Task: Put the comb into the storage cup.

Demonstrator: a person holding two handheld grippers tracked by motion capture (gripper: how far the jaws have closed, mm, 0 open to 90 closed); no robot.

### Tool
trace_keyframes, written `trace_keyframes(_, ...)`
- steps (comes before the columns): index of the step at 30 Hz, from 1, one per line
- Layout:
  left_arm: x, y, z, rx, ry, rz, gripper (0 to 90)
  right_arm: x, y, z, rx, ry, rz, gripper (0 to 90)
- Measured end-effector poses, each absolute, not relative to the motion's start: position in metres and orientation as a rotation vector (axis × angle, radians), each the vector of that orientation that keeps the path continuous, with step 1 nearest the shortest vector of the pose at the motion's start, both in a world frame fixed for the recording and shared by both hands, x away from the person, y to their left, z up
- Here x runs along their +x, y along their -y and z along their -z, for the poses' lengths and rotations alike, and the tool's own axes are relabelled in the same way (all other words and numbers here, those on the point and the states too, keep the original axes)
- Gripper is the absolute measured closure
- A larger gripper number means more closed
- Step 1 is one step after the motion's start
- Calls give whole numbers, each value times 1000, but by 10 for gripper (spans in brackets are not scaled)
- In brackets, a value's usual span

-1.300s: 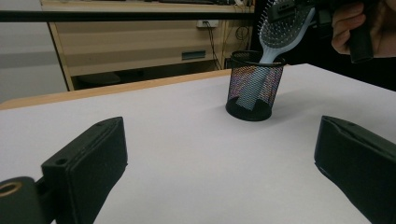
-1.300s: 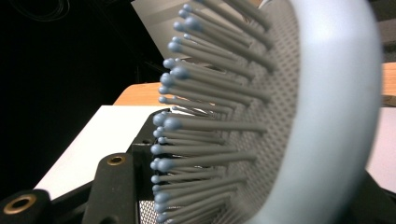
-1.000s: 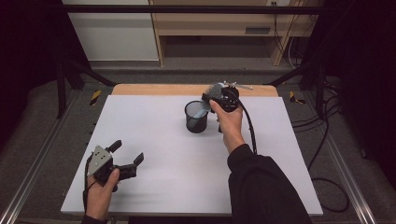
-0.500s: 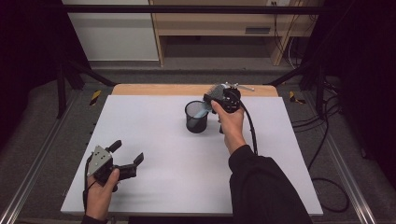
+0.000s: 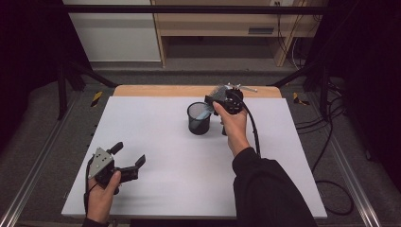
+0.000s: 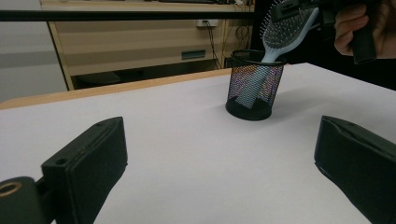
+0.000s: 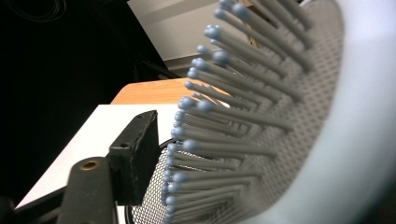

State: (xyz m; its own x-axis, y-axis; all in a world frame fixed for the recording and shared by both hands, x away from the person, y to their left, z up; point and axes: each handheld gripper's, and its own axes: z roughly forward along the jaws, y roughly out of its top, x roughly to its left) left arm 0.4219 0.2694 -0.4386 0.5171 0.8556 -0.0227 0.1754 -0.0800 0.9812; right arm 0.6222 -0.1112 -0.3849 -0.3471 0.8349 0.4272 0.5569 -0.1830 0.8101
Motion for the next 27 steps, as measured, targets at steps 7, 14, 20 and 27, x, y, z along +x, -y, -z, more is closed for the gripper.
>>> trace_keyframes(7, 422, -270, 439, 1578, -911, -717, 27, 622, 111, 383, 1611, -1806, -1541, 241)
trace_keyframes(14, 422, -270, 439, 1579, -911, -717, 27, 621, 111, 382, 1607, -1807, -1544, 178)
trace_keyframes(20, 422, -270, 439, 1579, -911, -718, 27, 617, 109, 380, 1597, -1844, -1516, 111)
trace_keyframes(27, 422, -270, 439, 1577, -911, -714, 27, 614, 110, 377, 1575, -1844, -1513, 87)
